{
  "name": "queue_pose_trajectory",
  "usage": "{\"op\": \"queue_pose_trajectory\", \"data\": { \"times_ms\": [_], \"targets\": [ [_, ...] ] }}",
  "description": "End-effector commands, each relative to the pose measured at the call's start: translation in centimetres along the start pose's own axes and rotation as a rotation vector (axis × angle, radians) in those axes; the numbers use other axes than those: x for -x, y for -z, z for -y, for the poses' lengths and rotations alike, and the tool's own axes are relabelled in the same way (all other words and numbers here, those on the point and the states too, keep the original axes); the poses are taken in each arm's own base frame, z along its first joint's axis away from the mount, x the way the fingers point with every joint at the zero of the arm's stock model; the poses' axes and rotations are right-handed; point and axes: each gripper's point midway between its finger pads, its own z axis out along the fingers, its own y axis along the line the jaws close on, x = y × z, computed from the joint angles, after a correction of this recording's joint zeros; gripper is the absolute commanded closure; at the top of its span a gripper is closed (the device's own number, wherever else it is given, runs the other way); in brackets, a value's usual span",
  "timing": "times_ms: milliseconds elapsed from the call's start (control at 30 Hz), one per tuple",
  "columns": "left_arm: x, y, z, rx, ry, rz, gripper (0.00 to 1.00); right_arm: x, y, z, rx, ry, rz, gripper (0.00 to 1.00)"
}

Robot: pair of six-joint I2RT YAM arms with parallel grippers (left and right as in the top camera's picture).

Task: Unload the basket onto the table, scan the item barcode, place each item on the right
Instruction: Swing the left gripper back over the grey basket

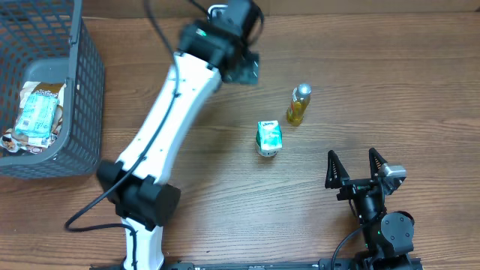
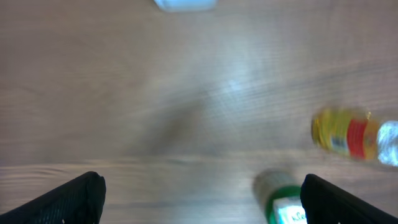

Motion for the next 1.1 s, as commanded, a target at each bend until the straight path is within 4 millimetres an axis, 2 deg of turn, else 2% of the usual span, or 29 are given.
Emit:
{"op": "queue_pose_trajectory", "data": {
  "times_ms": [0, 33, 133, 200, 267, 300, 367, 433, 800, 1067],
  "targets": [
    [5.8, 7.8, -6.9, 0.19, 0.05, 0.266, 0.01, -0.2, 0.0, -0.1, 0.008, 0.004, 0.001, 0.0],
    [6.8, 9.5, -9.3, 0.283, 0.061, 0.323, 0.0, -0.2, 0.0, -0.1, 0.008, 0.004, 0.001, 0.0],
    [8.1, 13.0, -14.6, 0.499, 0.115, 0.417, 0.01, -0.2, 0.0, -0.1, 0.008, 0.004, 0.002, 0.0],
    [8.3, 13.8, -16.5, 0.549, 0.15, 0.433, 0.0, -0.2, 0.0, -0.1, 0.008, 0.004, 0.002, 0.0],
    [8.3, 13.7, -18.2, 0.581, 0.115, 0.405, 0.01, -0.2, 0.0, -0.1, 0.008, 0.004, 0.002, 0.0],
    [7.8, 13.2, -19.7, 0.609, 0.089, 0.358, 0.0, -0.2, 0.0, -0.1, 0.008, 0.004, 0.001, 0.0],
    [7.4, 12.7, -21.2, 0.6, 0.118, 0.329, 0.0, -0.2, 0.0, -0.1, 0.008, 0.004, 0.001, 0.0],
    [7.2, 12.1, -23.0, 0.555, 0.158, 0.307, 0.0, -0.2, 0.0, -0.1, 0.008, 0.004, 0.001, 0.0],
    [4.9, 11.3, -31.7, 0.48, 0.351, 0.241, 0.0, -0.2, 0.0, -0.1, 0.008, 0.004, 0.001, 0.0],
    [2.0, 10.6, -39.3, 0.454, 0.524, 0.204, 0.0, -0.2, 0.0, -0.1, 0.008, 0.004, 0.001, 0.0]
  ]
}}
